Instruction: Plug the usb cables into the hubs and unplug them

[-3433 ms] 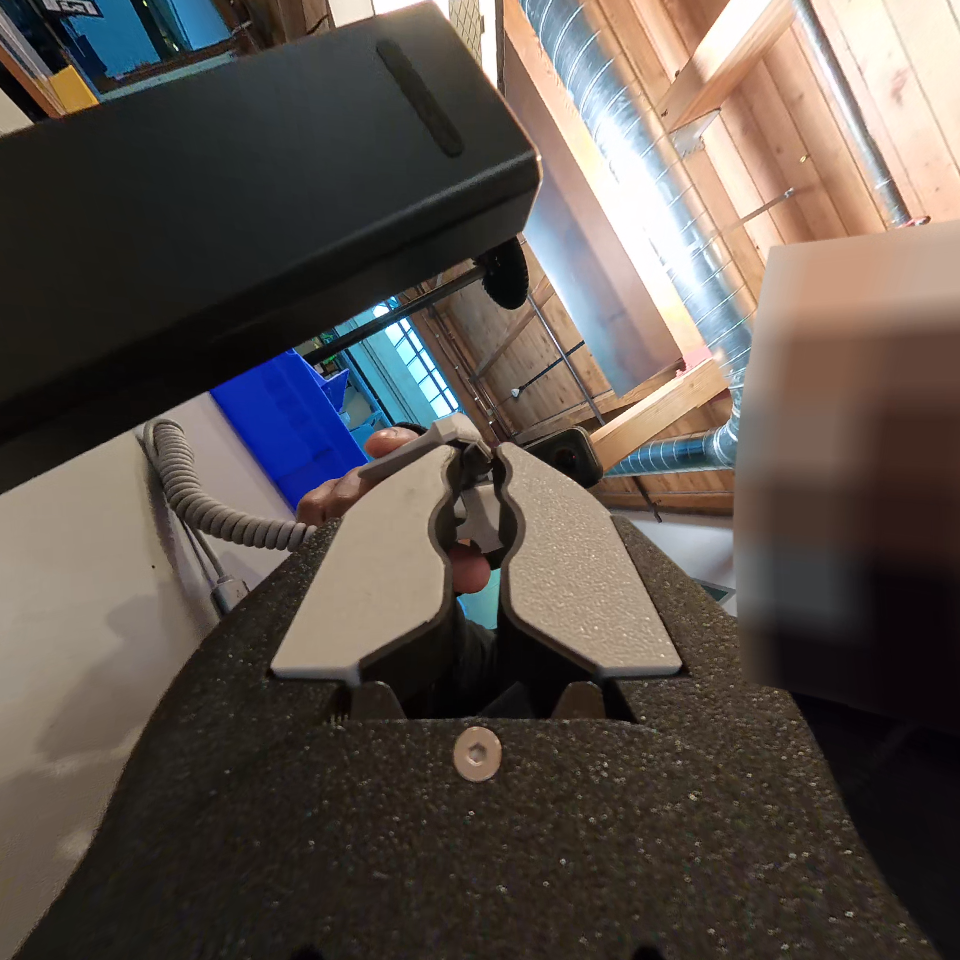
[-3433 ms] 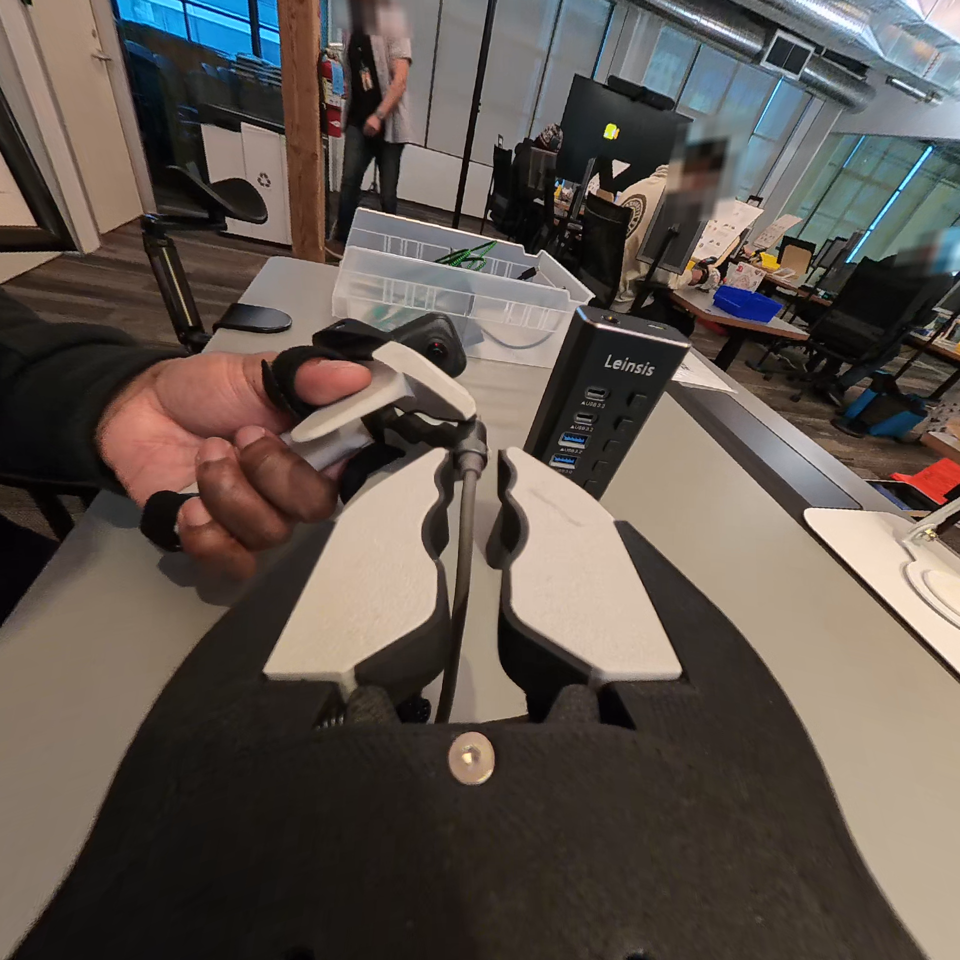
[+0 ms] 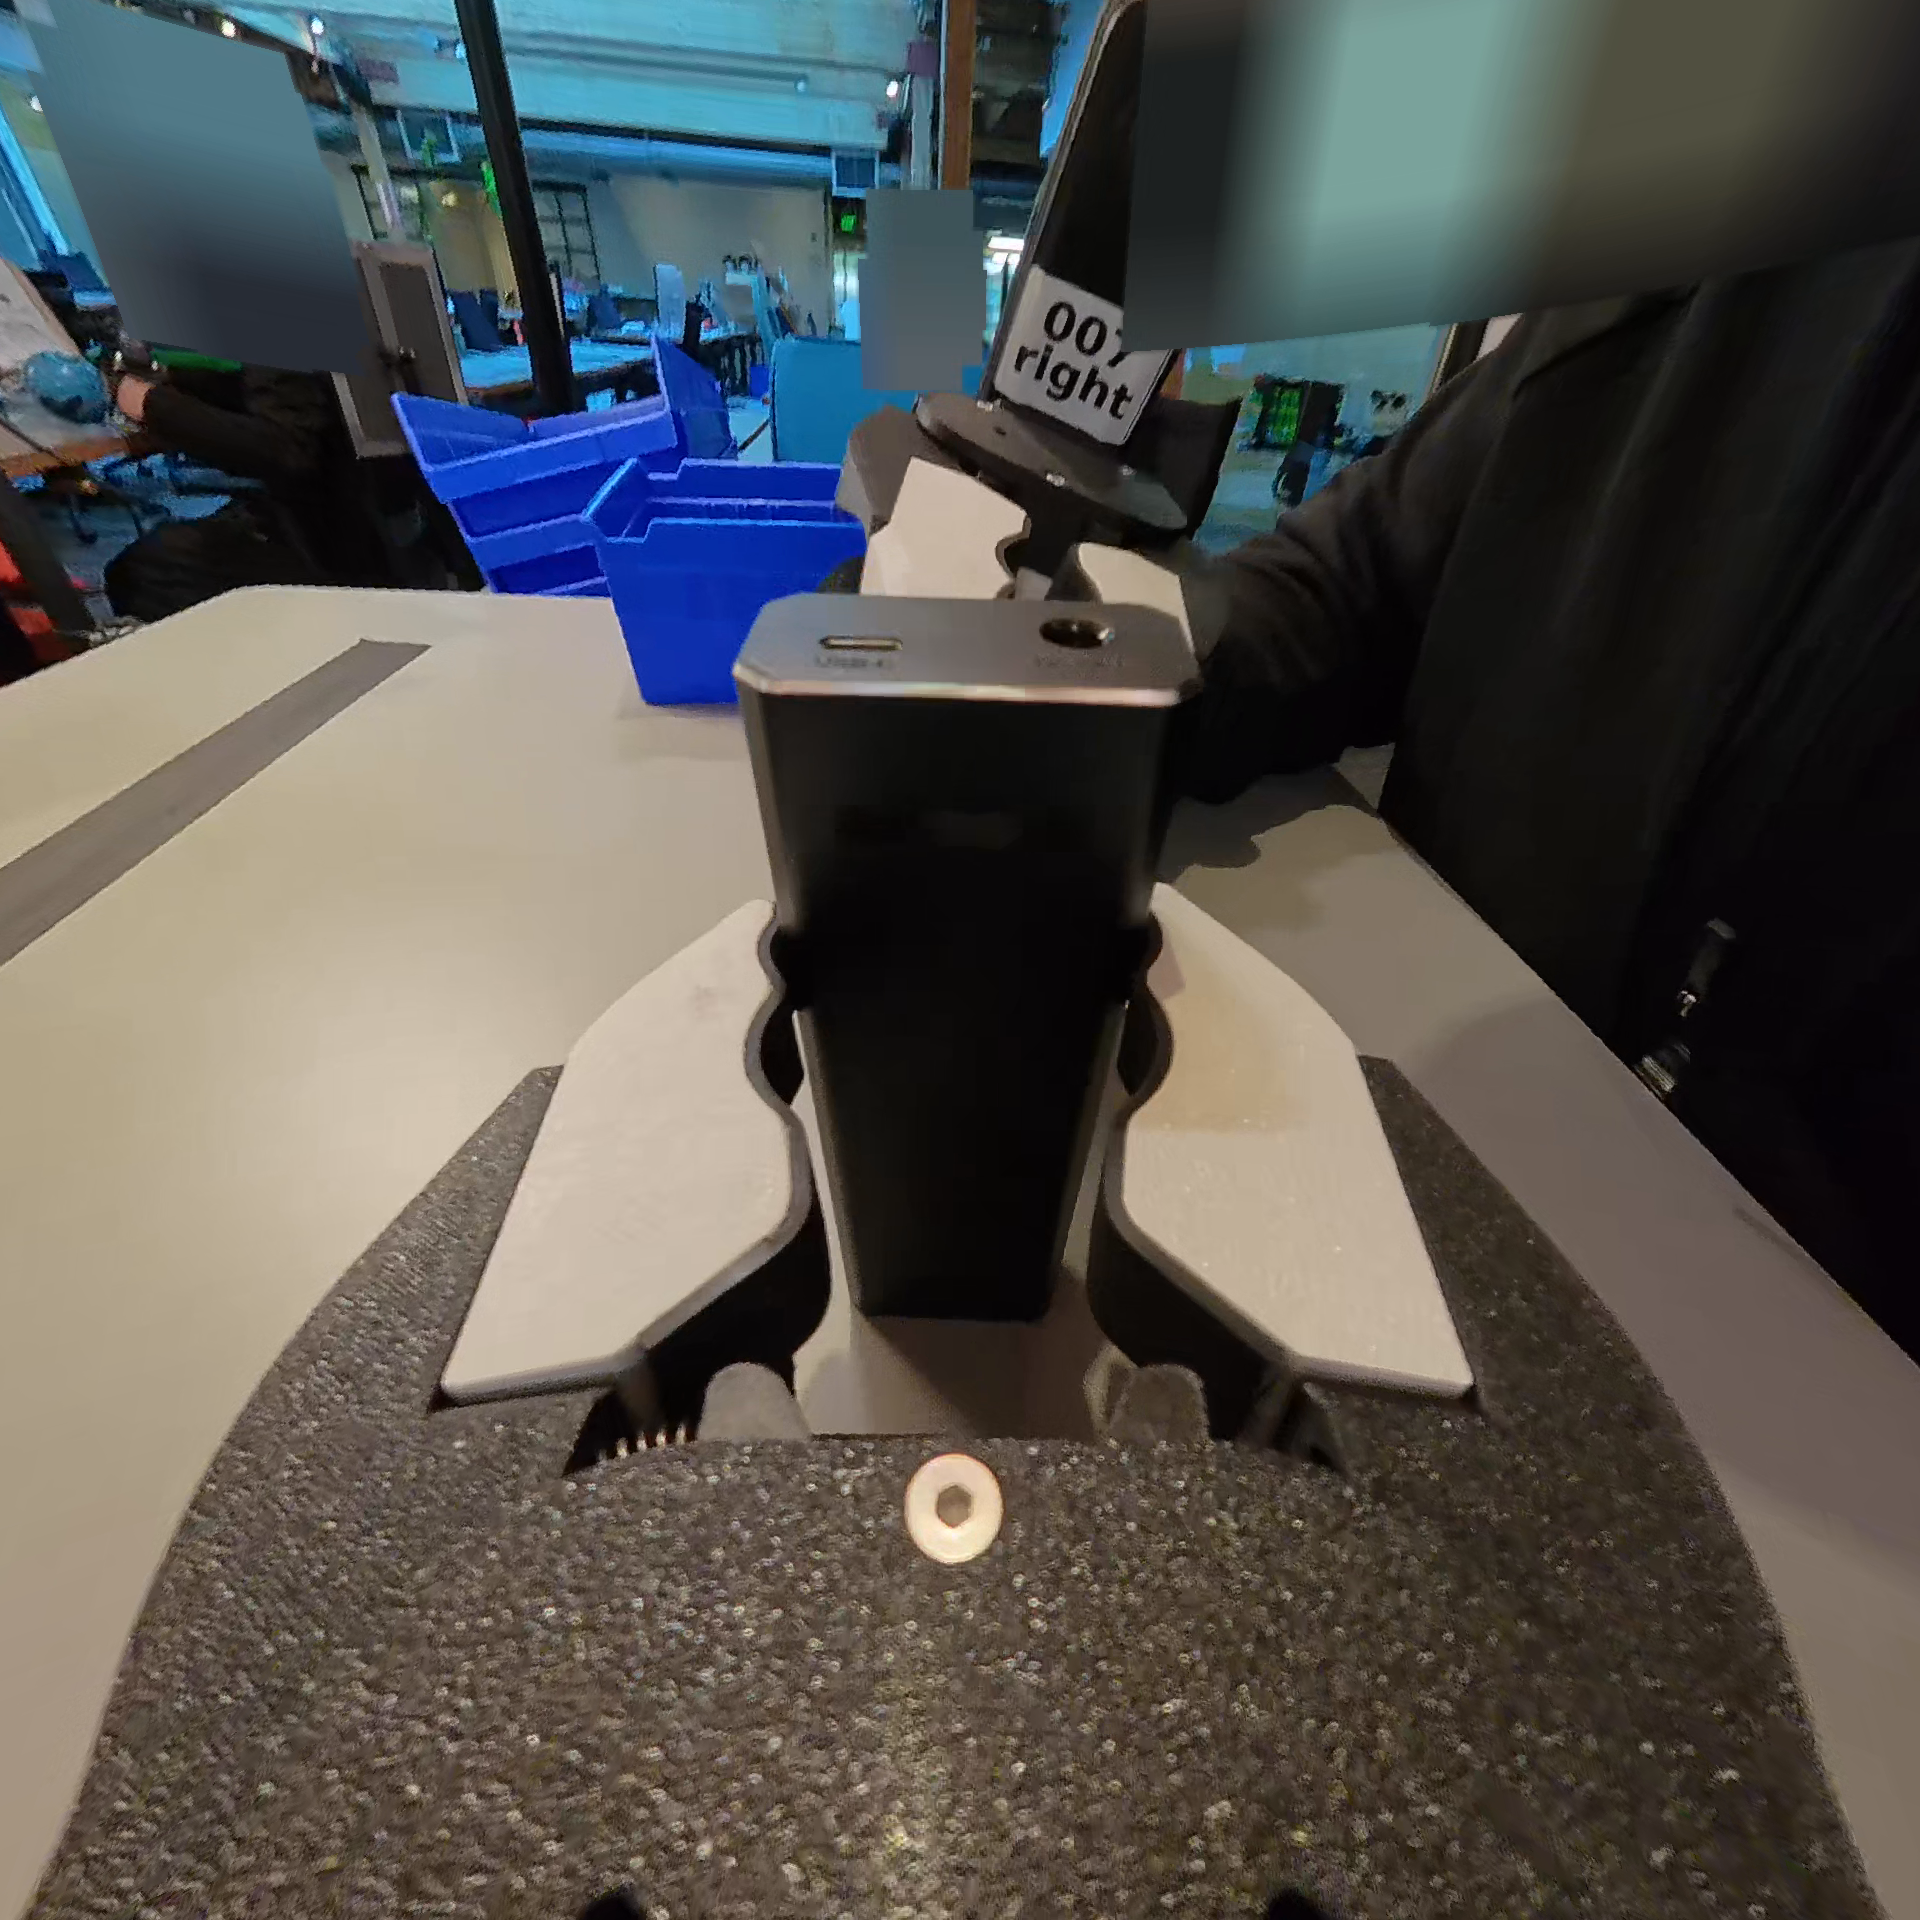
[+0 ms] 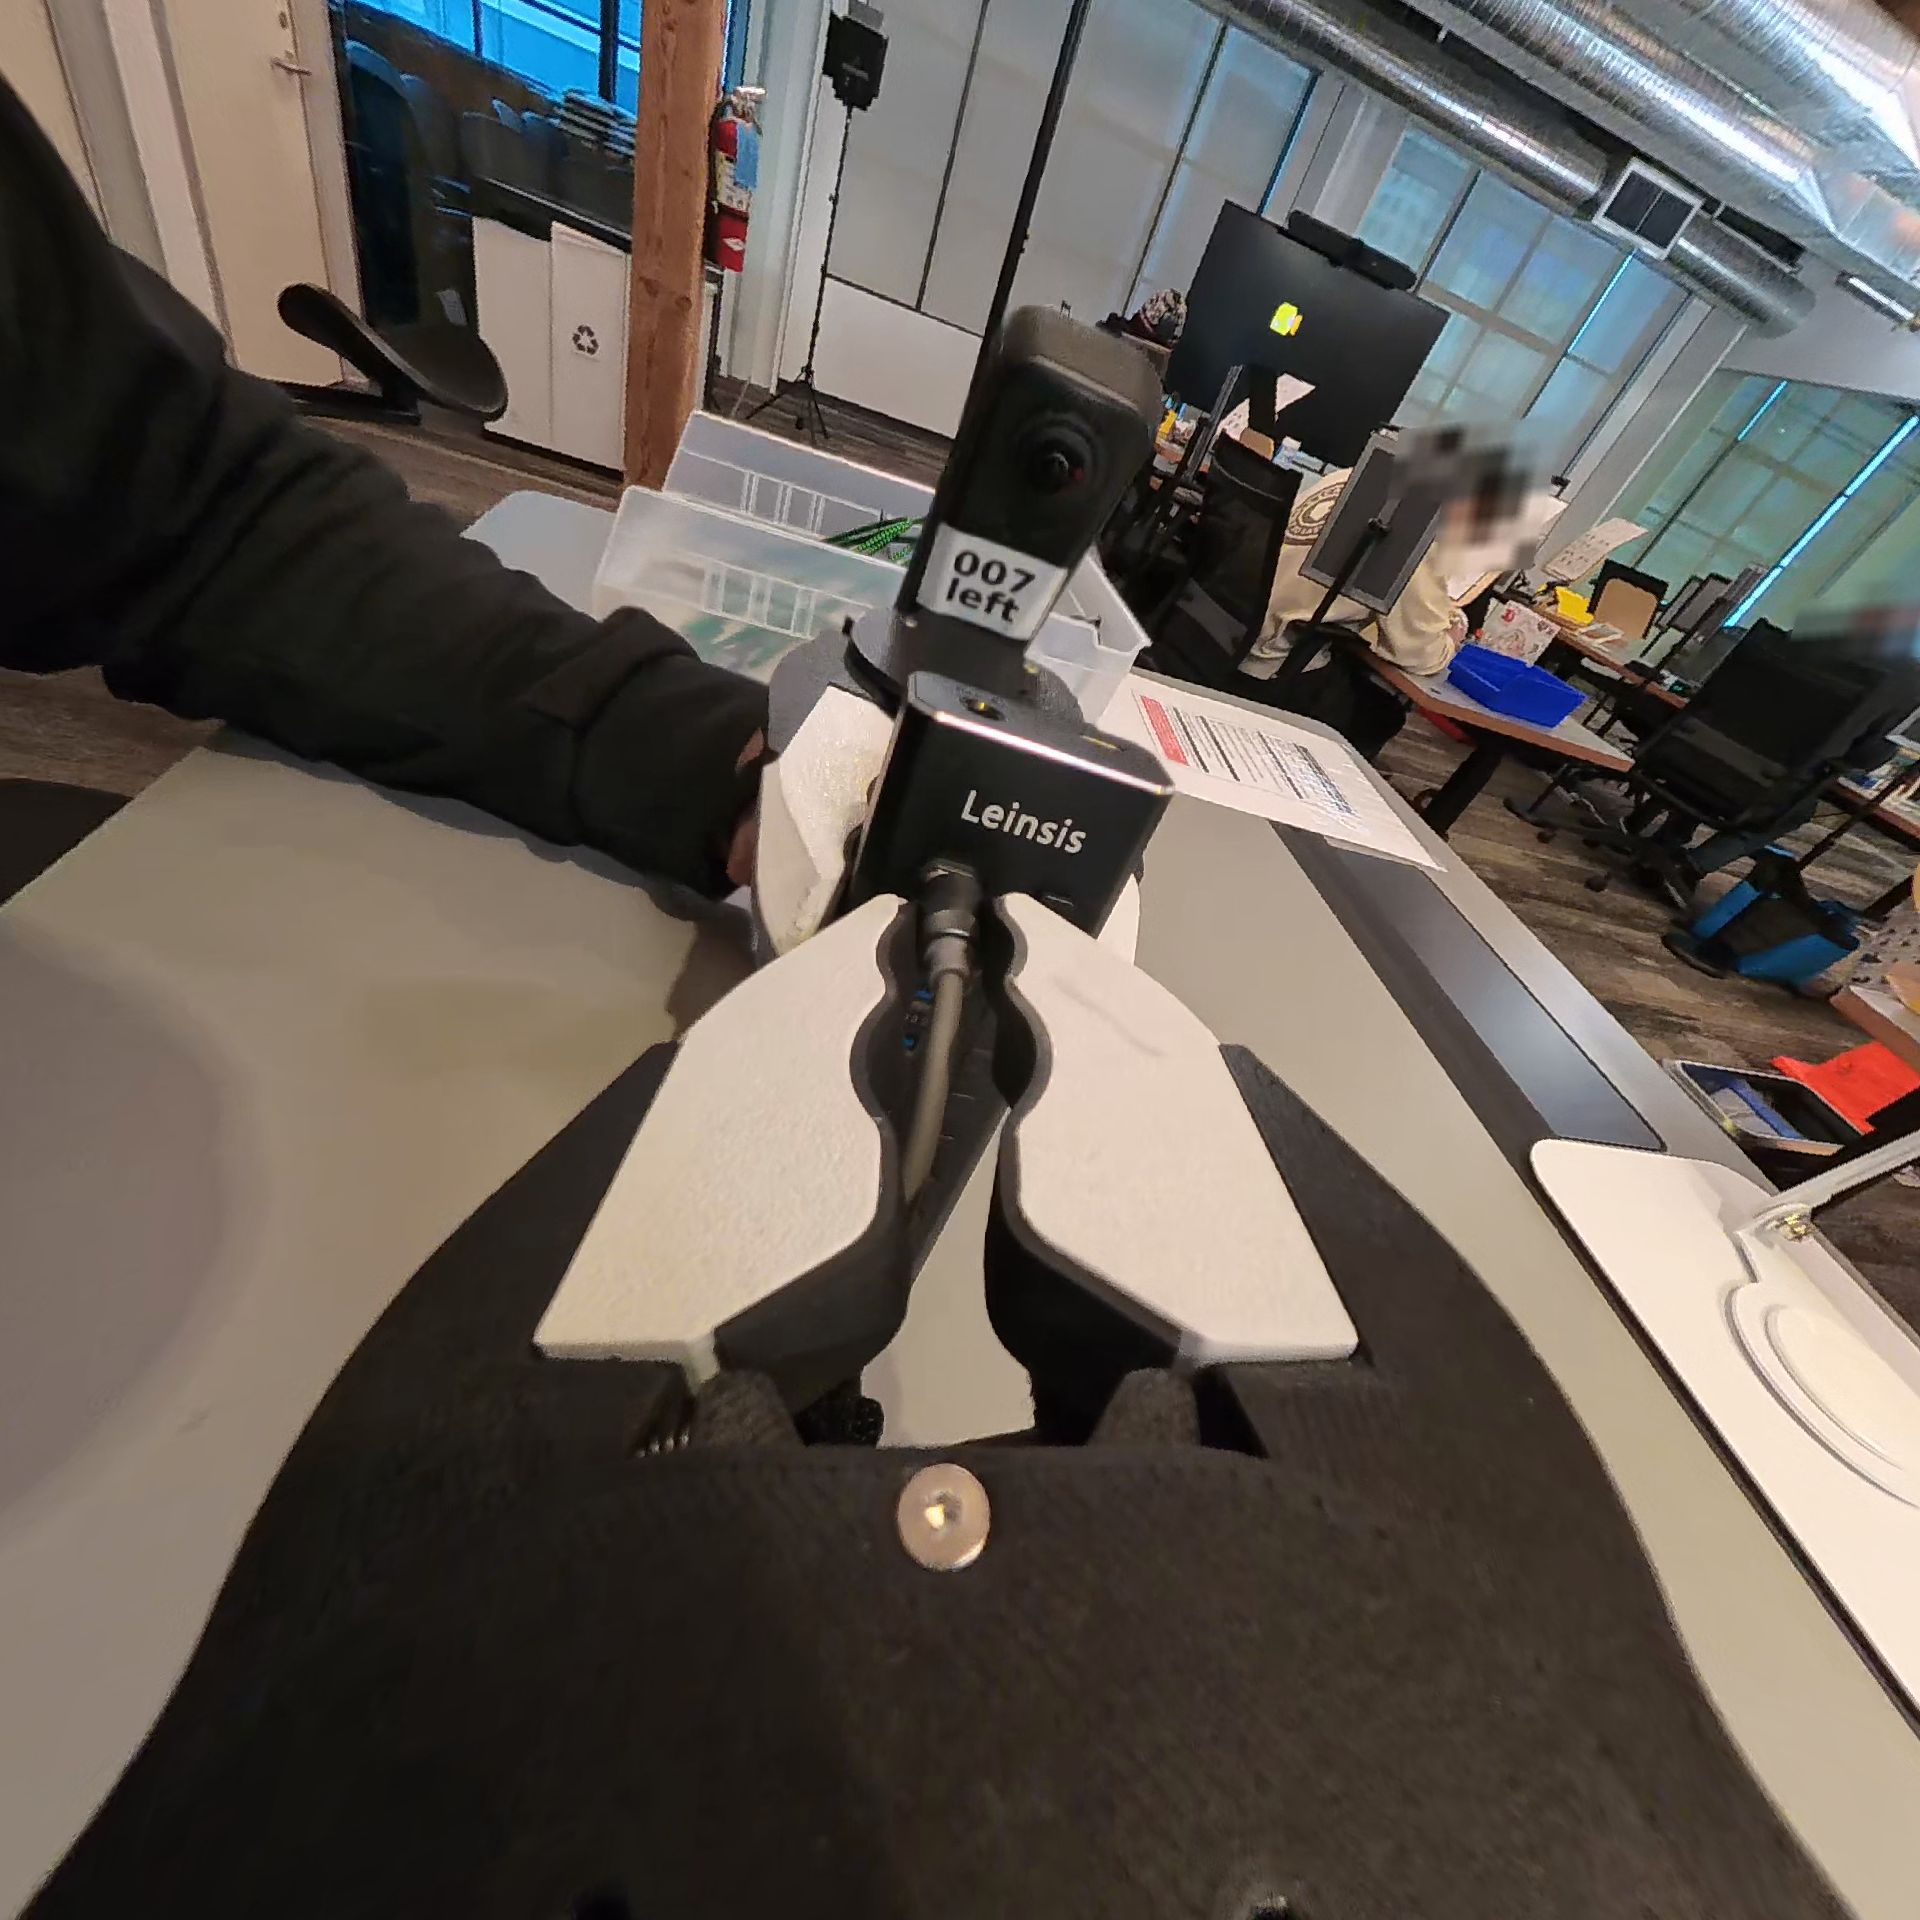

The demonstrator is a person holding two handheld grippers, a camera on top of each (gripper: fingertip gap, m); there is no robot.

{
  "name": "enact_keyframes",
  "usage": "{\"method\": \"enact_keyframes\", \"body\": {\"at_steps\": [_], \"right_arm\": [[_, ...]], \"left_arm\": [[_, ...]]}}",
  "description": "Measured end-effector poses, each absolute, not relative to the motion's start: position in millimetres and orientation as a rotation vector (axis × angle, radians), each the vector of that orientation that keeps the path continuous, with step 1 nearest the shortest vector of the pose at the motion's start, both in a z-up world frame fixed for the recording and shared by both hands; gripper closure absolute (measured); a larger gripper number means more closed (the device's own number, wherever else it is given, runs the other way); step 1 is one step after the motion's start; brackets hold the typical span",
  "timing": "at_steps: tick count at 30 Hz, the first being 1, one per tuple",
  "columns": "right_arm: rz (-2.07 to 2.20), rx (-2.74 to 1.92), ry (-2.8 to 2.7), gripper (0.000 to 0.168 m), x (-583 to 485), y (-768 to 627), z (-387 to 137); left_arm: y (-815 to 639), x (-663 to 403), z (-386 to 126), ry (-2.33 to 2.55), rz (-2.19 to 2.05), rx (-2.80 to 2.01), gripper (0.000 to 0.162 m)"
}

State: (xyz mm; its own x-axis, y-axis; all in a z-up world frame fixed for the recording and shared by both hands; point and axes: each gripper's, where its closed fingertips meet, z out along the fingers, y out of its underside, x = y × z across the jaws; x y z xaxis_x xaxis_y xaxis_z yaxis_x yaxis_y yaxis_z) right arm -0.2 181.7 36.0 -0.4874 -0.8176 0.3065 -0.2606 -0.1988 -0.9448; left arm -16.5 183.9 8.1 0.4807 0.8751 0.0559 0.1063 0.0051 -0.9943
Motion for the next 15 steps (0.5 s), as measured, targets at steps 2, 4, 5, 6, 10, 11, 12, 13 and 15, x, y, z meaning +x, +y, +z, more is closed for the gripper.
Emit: {"method": "enact_keyframes", "body": {"at_steps": [2, 4, 5, 6, 10, 11, 12, 13, 15], "right_arm": [[-1.699, -1.270, 1.635, 0.158, -2, 183, 36], [-1.659, -1.284, 1.625, 0.158, -1, 185, 38], [-1.643, -1.292, 1.625, 0.158, -1, 186, 38], [-1.633, -1.297, 1.629, 0.158, -2, 186, 38], [-1.620, -1.284, 1.634, 0.158, -4, 187, 41], [-1.620, -1.278, 1.636, 0.158, -4, 187, 42], [-1.615, -1.281, 1.634, 0.158, -4, 187, 41], [-1.610, -1.287, 1.628, 0.158, -4, 188, 40], [-1.591, -1.311, 1.631, 0.158, -3, 190, 36]], "left_arm": [[186, -18, 7, -0.949, 0.751, -1.491, 0.102], [190, -20, 4, -0.976, 0.736, -1.529, 0.102], [191, -21, 3, -0.986, 0.733, -1.540, 0.102], [191, -21, 4, -0.998, 0.733, -1.538, 0.102], [189, -23, 9, -0.999, 0.803, -1.535, 0.102], [190, -23, 10, -1.001, 0.785, -1.521, 0.102], [191, -22, 10, -0.996, 0.773, -1.510, 0.102], [192, -22, 11, -0.986, 0.769, -1.498, 0.102], [196, -20, 15, -0.957, 0.732, -1.452, 0.100]]}}
